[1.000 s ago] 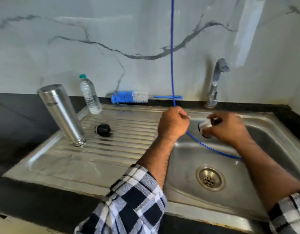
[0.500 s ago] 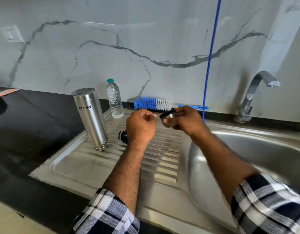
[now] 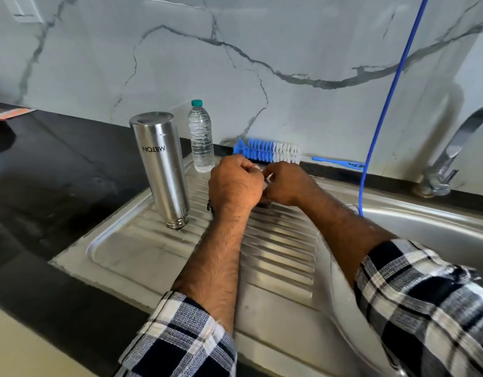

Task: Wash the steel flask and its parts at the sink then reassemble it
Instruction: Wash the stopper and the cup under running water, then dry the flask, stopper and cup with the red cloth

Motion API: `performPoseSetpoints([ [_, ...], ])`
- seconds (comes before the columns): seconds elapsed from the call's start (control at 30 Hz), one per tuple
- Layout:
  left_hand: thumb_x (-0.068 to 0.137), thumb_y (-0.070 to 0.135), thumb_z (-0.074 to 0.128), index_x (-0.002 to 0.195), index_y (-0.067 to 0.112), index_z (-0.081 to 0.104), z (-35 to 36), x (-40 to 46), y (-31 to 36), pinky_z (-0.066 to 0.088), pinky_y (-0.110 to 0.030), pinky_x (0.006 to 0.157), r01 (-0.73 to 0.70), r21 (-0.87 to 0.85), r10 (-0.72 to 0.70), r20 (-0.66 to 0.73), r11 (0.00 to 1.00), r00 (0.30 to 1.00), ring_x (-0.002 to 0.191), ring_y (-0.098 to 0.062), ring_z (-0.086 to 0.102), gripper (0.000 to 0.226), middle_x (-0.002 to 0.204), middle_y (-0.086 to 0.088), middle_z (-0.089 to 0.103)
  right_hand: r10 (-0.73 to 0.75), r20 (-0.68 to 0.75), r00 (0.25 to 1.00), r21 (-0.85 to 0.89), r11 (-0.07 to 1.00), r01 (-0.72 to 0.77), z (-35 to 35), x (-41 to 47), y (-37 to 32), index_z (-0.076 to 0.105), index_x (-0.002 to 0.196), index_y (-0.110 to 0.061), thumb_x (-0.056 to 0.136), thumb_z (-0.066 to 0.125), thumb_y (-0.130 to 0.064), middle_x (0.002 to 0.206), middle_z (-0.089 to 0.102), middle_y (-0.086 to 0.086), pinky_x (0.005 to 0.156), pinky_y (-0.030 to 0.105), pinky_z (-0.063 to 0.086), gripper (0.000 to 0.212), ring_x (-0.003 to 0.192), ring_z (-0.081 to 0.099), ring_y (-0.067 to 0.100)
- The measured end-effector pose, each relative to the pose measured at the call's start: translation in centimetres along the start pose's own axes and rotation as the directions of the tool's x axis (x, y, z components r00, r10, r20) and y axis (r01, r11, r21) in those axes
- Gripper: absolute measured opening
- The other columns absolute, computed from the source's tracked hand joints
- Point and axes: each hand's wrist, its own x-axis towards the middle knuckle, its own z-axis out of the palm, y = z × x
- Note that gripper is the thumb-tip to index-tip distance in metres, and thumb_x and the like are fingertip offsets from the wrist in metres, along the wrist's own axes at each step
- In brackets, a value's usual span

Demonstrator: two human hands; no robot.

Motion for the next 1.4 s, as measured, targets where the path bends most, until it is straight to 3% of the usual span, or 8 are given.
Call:
performPoseSetpoints([
  [0.17, 0.095, 0.031, 0.073, 0.088, 0.029, 0.074, -0.5, 0.3, 0.0, 0.044, -0.016, 0.042, 0.019, -0.021, -0.019, 0.012, 1.0, 1.0, 0.052, 0.0, 0.066, 0.008, 0.073, 0.013, 0.07, -0.019, 0.047, 0.999, -0.004, 1.0, 0.019, -0.4, -0.7, -0.3, 0.067, 0.125, -0.028, 0.065, 0.097, -0.051, 0.121, 0.069, -0.005, 0.097, 0.04, 0.057, 0.071, 0.11, 0.064, 0.017],
  [0.27, 0.098, 0.028, 0.072, 0.091, 0.026, 0.074, -0.5, 0.1, 0.0, 0.028, -0.008, 0.028, 0.009, -0.034, -0.008, 0.031, 0.999, 0.999, 0.043, 0.022, 0.051, 0.008, 0.069, 0.011, 0.067, -0.026, 0.054, 0.998, 0.002, 1.0, 0.026, -0.3, -1.1, -0.3, 0.067, 0.125, -0.027, 0.064, 0.097, -0.05, 0.122, 0.069, -0.004, 0.098, 0.04, 0.057, 0.072, 0.111, 0.064, 0.018],
  [0.4, 0.095, 0.031, 0.073, 0.089, 0.028, 0.074, -0.7, 0.1, 0.1, 0.038, -0.018, 0.038, 0.01, -0.024, -0.009, 0.025, 1.0, 1.0, 0.05, 0.001, 0.063, 0.007, 0.074, 0.012, 0.07, -0.016, 0.091, 0.996, -0.023, 1.0, 0.018, -0.4, -1.3, -0.5, 0.063, 0.134, -0.026, 0.062, 0.097, -0.054, 0.129, 0.068, -0.001, 0.103, 0.044, 0.056, 0.085, 0.117, 0.063, 0.02],
  [0.73, 0.092, 0.029, 0.078, 0.086, 0.027, 0.073, -0.2, -0.1, 0.0, 0.049, -0.022, 0.057, -0.05, 0.006, 0.049, 0.075, 0.999, 0.996, 0.07, -0.004, 0.066, 0.008, 0.08, 0.013, 0.071, 0.048, 0.052, 0.997, 0.0, 0.999, -0.048, -2.9, -3.1, 0.1, 0.062, 0.139, -0.023, 0.065, 0.099, -0.044, 0.123, 0.071, -0.004, 0.102, 0.04, 0.055, 0.085, 0.115, 0.064, 0.018],
  [0.9, 0.092, 0.029, 0.078, 0.084, 0.028, 0.071, -0.3, -0.9, 0.4, 0.05, -0.022, 0.059, -0.119, -0.029, 0.121, 0.102, 0.992, 0.987, 0.071, -0.004, 0.067, 0.011, 0.078, 0.014, 0.07, 0.069, 0.011, 0.998, 0.013, 0.998, -0.069, -5.8, -6.2, 1.5, 0.07, 0.126, -0.026, 0.07, 0.098, -0.041, 0.115, 0.072, -0.007, 0.096, 0.035, 0.056, 0.064, 0.108, 0.066, 0.014],
  [1.0, 0.087, 0.024, 0.083, 0.081, 0.028, 0.071, 0.2, -2.7, 1.1, 0.051, -0.02, 0.06, -0.212, -0.077, 0.221, 0.147, 0.974, 0.964, 0.068, -0.004, 0.069, 0.014, 0.071, 0.016, 0.068, 0.097, -0.105, 0.99, 0.025, 0.995, -0.095, -7.8, -9.6, 3.2, 0.073, 0.096, -0.029, 0.072, 0.095, -0.031, 0.091, 0.071, -0.009, 0.08, 0.028, 0.053, 0.032, 0.09, 0.066, 0.014],
  [1.13, 0.069, 0.013, 0.082, 0.065, 0.028, 0.059, 2.6, -7.1, 3.1, 0.049, -0.024, 0.06, -0.332, -0.069, 0.337, 0.283, 0.941, 0.898, 0.061, -0.008, 0.062, 0.028, 0.064, 0.014, 0.064, 0.195, -0.309, 0.931, 0.038, 0.98, -0.193, -10.0, -16.2, 7.0, 0.062, 0.071, -0.025, 0.074, 0.069, -0.006, 0.075, 0.065, -0.007, 0.065, 0.025, 0.041, 0.02, 0.074, 0.06, 0.019],
  [1.4, 0.063, 0.013, 0.088, 0.062, 0.021, 0.066, 7.7, -17.3, 7.2, 0.052, -0.022, 0.059, -0.518, 0.016, 0.339, 0.738, 0.855, 0.583, 0.058, -0.01, 0.062, 0.023, 0.065, 0.006, 0.071, 0.375, -0.166, 0.912, -0.114, 0.911, -0.395, -12.1, -26.7, 14.1, 0.065, 0.068, -0.023, 0.082, 0.066, -0.007, 0.079, 0.069, -0.001, 0.073, 0.029, 0.055, 0.021, 0.082, 0.068, 0.02],
])
